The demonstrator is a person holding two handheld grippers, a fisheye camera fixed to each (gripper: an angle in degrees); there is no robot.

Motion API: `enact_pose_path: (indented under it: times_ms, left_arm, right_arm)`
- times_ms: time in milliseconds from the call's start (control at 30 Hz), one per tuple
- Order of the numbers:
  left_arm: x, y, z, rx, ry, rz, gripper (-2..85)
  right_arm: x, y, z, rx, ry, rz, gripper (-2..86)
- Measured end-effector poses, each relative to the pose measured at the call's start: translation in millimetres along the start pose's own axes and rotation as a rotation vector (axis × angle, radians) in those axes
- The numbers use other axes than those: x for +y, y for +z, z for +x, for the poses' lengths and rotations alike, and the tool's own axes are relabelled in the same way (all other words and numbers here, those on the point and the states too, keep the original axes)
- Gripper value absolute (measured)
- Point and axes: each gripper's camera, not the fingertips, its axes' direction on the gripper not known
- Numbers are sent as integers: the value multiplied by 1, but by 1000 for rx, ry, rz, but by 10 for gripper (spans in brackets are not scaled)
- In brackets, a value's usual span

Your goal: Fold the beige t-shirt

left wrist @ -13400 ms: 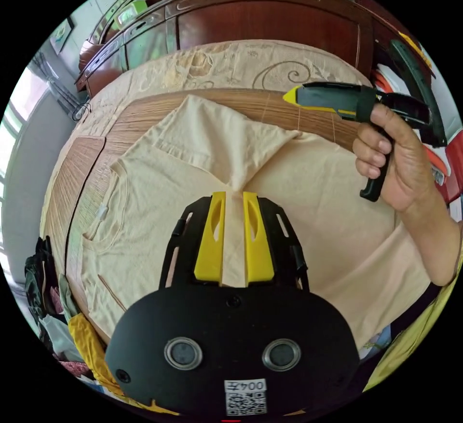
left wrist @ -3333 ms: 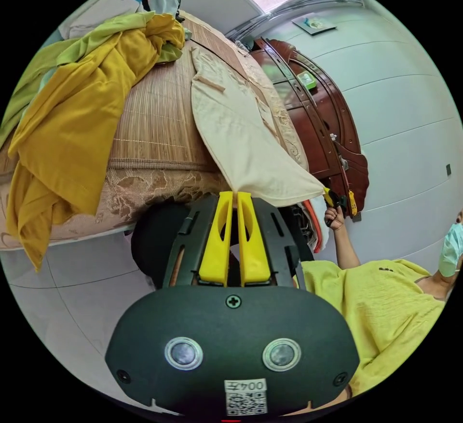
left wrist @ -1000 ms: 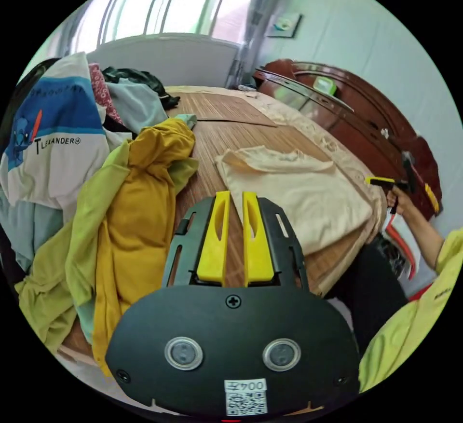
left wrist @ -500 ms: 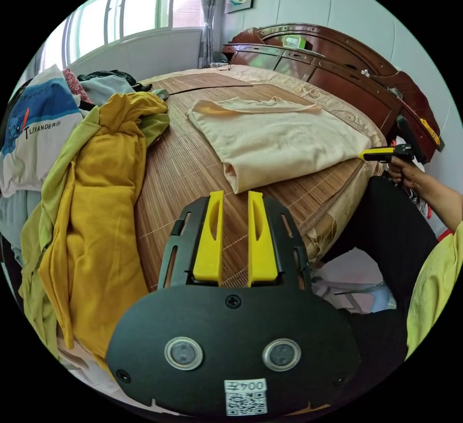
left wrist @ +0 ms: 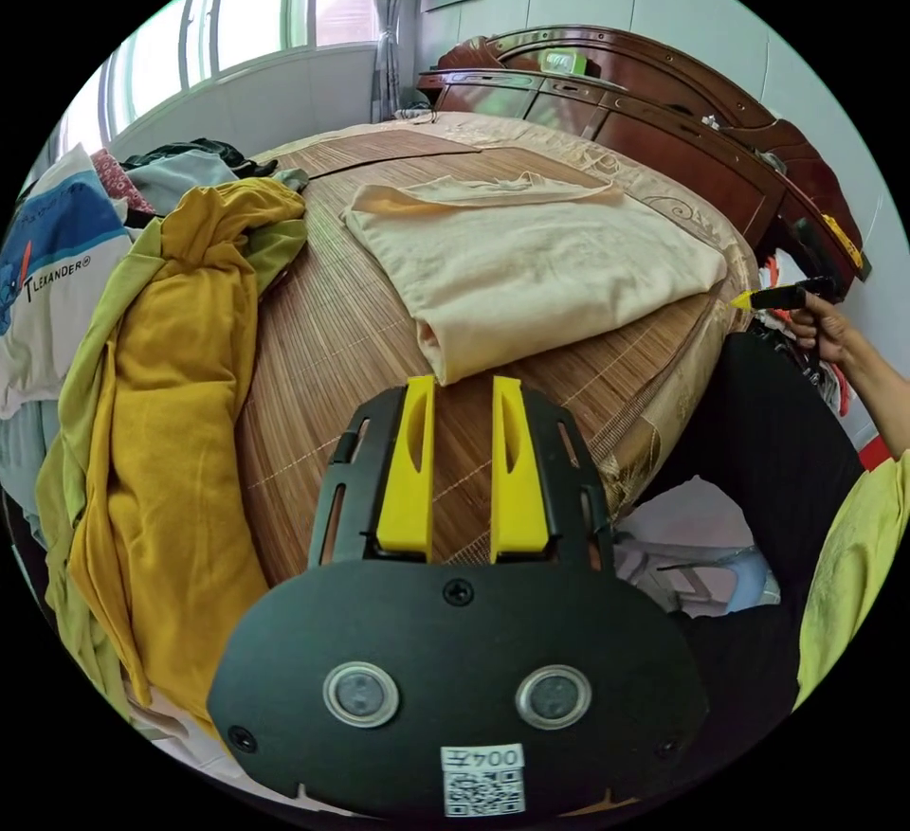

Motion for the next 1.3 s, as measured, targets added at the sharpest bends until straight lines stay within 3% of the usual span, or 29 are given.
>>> enact_pose_path:
  times_ms: [133, 367, 733, 933, 1100, 1233, 1300]
  left_arm:
    - [1, 7, 3, 1, 7, -20, 103]
    - [6, 22, 14, -48, 61, -42, 97]
    - [-11, 47, 10, -71, 78, -107, 59]
    - [-8, 43, -7, 1, 99, -141, 26]
    - [20, 43, -13, -41, 86, -163, 18]
    - [28, 25, -36, -148, 16, -184, 14]
    - [16, -4, -48, -139, -26, -66, 15]
  right_arm:
    - [13, -41, 38, 58, 41, 166, 111]
    - [0, -48, 71, 312, -126, 146, 90]
    - [-25, -55, 92, 234, -270, 50, 55]
    - [-17, -95, 111, 148, -234, 73, 34]
    - [5, -108, 125, 106, -210, 35, 40]
    - [14, -152, 138, 210, -111, 134, 51]
    - [9, -176, 138, 184, -105, 200, 57]
